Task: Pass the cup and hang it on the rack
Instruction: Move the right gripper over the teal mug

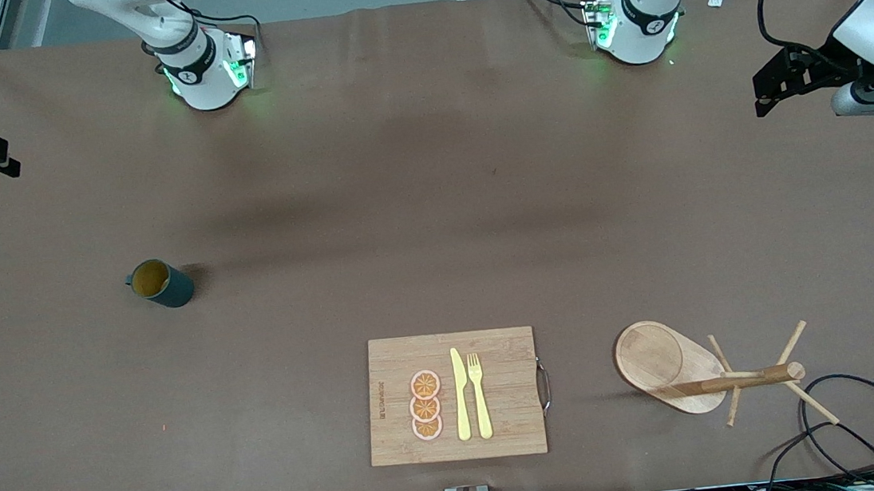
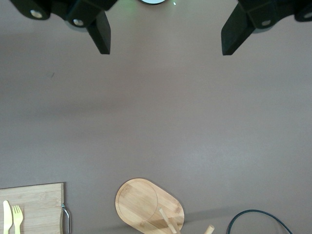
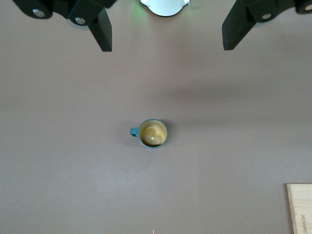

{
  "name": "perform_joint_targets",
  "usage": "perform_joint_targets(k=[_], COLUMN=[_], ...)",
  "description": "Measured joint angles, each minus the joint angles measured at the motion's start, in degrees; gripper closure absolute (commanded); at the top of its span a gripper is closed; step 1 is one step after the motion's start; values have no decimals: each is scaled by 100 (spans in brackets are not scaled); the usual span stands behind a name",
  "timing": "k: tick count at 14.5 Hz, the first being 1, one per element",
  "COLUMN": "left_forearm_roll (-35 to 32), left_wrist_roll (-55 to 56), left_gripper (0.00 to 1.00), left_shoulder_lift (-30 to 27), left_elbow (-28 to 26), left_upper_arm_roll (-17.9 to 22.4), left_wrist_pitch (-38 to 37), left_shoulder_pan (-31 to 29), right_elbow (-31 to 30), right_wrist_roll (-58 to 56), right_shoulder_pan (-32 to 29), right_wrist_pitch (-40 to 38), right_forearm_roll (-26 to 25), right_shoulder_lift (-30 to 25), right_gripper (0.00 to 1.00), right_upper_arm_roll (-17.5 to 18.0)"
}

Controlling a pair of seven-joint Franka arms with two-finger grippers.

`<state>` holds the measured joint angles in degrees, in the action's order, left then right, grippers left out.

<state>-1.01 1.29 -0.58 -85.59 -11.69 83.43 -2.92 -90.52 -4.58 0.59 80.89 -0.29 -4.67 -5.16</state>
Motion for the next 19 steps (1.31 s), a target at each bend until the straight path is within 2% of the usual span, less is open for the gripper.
perform_joint_targets(k=[10,14,17,19], left_forearm_roll=[0,0,0,0], left_wrist_roll=[0,0,0,0], left_gripper=[0,0,0,0], left_shoulder_lift=[1,11,42,76], left_elbow=[0,-2,-4,-4], left_upper_arm_roll=[1,-3,-6,-7], left_wrist_pitch=[0,0,0,0], left_shoulder_pan=[-1,7,14,14], right_elbow=[-2,-7,-20,-113], right_wrist_roll=[-2,-2,-40,-685], right_shoulder_pan=[0,-2,-68,-171], right_wrist_pitch=[-5,9,15,77], right_forearm_roll=[0,0,0,22], right_shoulder_lift=[66,441,927,1243], right_gripper=[0,0,0,0], right_upper_arm_roll=[0,-7,-19,-23])
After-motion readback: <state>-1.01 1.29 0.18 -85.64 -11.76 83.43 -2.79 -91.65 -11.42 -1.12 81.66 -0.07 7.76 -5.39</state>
